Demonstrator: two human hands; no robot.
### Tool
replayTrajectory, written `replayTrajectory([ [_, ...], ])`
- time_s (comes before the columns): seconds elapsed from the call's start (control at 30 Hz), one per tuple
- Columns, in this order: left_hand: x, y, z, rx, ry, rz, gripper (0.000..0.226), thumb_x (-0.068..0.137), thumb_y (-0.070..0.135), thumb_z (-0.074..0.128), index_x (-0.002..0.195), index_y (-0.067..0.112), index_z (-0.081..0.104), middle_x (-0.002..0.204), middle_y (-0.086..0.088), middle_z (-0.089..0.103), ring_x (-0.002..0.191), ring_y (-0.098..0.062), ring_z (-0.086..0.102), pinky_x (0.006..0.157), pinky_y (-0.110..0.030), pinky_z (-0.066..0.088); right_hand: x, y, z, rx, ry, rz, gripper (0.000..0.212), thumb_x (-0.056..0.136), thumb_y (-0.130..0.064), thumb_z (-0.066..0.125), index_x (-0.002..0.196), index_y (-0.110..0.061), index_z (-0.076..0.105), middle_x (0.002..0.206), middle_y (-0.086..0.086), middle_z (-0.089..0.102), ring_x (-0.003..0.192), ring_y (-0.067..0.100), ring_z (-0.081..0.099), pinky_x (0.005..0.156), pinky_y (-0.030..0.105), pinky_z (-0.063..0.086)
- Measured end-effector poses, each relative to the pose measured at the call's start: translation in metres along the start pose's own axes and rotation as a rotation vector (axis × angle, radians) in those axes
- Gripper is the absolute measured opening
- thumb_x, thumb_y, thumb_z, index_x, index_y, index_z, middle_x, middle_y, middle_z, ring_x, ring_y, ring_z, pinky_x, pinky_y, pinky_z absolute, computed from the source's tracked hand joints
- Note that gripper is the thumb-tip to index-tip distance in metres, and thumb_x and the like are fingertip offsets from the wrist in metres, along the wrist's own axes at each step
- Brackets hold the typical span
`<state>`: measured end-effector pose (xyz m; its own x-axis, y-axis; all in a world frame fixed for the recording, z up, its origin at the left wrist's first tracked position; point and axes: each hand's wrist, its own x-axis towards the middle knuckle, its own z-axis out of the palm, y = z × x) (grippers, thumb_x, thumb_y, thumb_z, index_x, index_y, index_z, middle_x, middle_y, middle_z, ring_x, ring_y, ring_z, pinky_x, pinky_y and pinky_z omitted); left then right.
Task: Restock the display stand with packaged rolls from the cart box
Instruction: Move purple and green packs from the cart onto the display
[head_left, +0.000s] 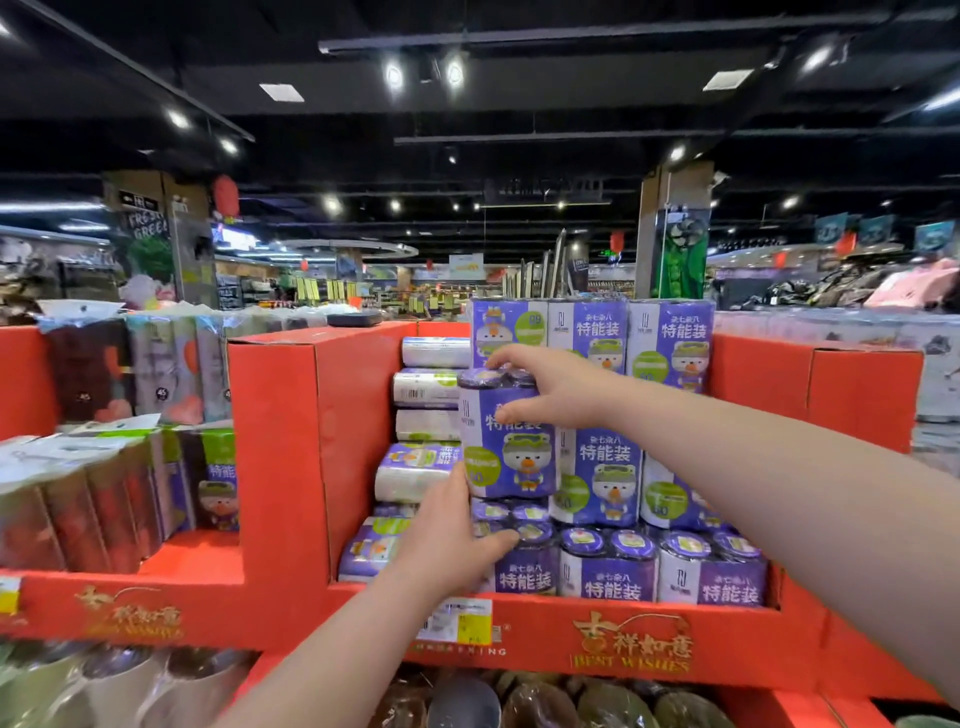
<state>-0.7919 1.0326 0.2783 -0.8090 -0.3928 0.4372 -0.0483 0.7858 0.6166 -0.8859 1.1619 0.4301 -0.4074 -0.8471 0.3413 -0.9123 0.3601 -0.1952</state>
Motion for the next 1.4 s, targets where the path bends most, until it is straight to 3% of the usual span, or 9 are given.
replayTrajectory([
  [0.1,0.007,-0.007,0.008,0.047,-0.031,-0.113,0.104,0.053,0.067,0.067,0.14,0.026,0.027,0.139,0.007,0.045,0.128,-0.017,0.045,0.105,-0.036,0.04,0.009,0.001,0.01,-0.041,0.035,-0.015,0.059,0.087,-0.039,0.065,0.138,-0.026,0.04,0.142,-0.003,0.046,0.129,0.019,0.044,0.103,0.035,0.039],
  [0.27,0.007,-0.02,0.02,0.144,-0.152,-0.156,0.109,0.058,0.079,0.051,0.146,0.022,0.021,0.146,-0.003,0.041,0.136,-0.025,0.036,0.109,-0.042,0.035,0.019,0.015,0.028,-0.397,0.017,0.009,0.06,0.086,-0.052,0.059,0.138,-0.027,0.04,0.136,-0.001,0.049,0.125,0.024,0.043,0.099,0.039,0.036],
  [0.4,0.009,-0.026,0.024,0.313,-0.179,-0.166,0.096,0.074,0.077,0.047,0.146,0.018,0.025,0.151,-0.004,0.036,0.142,-0.028,0.023,0.117,-0.045,0.02,0.019,0.02,0.046,-0.446,-0.065,0.01,0.076,0.08,-0.051,0.066,0.142,-0.024,0.032,0.148,-0.002,0.034,0.134,0.023,0.036,0.104,0.043,0.037],
  [0.5,0.009,-0.02,0.021,0.396,-0.175,-0.169,0.088,0.075,0.078,0.048,0.139,0.017,0.036,0.148,-0.004,0.038,0.144,-0.029,0.02,0.119,-0.046,0.013,0.017,0.02,0.044,-0.426,-0.109,0.024,0.083,0.078,-0.049,0.07,0.145,-0.024,0.027,0.148,-0.005,0.038,0.133,0.02,0.04,0.1,0.044,0.042],
  [0.77,0.011,-0.019,0.02,0.415,-0.25,-0.202,0.09,0.079,0.076,0.044,0.143,0.014,0.031,0.151,-0.007,0.034,0.145,-0.029,0.017,0.12,-0.044,0.01,0.02,0.021,0.052,-0.505,-0.086,0.051,0.084,0.079,-0.05,0.068,0.145,-0.024,0.023,0.151,-0.006,0.031,0.137,0.018,0.035,0.105,0.045,0.033],
  [1.0,0.01,-0.012,0.012,0.46,-0.286,-0.176,0.091,0.078,0.079,0.041,0.139,0.012,0.036,0.146,-0.011,0.04,0.141,-0.033,0.024,0.117,-0.046,0.018,0.017,0.005,0.066,-0.703,0.011,0.223,0.081,0.077,-0.054,0.066,0.143,-0.027,0.027,0.138,0.006,0.038,0.129,0.029,0.034,0.106,0.048,0.029],
  [1.17,0.003,-0.004,-0.002,0.497,-0.208,-0.149,0.081,0.078,0.077,0.044,0.131,0.015,0.04,0.139,-0.007,0.045,0.132,-0.029,0.037,0.109,-0.045,0.029,0.004,-0.018,0.077,-0.717,0.077,0.366,0.09,0.085,-0.046,0.06,0.152,-0.021,0.004,0.149,0.011,0.027,0.136,0.033,0.025,0.11,0.052,0.023],
  [1.3,-0.023,-0.003,-0.023,0.447,-0.141,-0.072,0.063,0.083,0.065,0.049,0.125,0.019,0.045,0.133,-0.005,0.047,0.126,-0.027,0.043,0.1,-0.042,0.039,-0.022,-0.038,0.087,-0.636,0.187,0.245,0.066,0.089,-0.037,0.054,0.146,-0.019,0.025,0.147,0.006,0.031,0.136,0.029,0.027,0.11,0.048,0.024],
  [1.4,-0.059,-0.006,-0.039,0.54,-0.171,-0.076,0.053,0.088,0.055,0.05,0.125,0.017,0.048,0.132,-0.007,0.048,0.123,-0.028,0.048,0.097,-0.04,0.041,-0.052,-0.05,0.099,-0.651,0.109,0.184,0.051,0.091,-0.032,0.049,0.138,-0.019,0.037,0.135,0.005,0.045,0.127,0.029,0.039,0.104,0.042,0.031],
])
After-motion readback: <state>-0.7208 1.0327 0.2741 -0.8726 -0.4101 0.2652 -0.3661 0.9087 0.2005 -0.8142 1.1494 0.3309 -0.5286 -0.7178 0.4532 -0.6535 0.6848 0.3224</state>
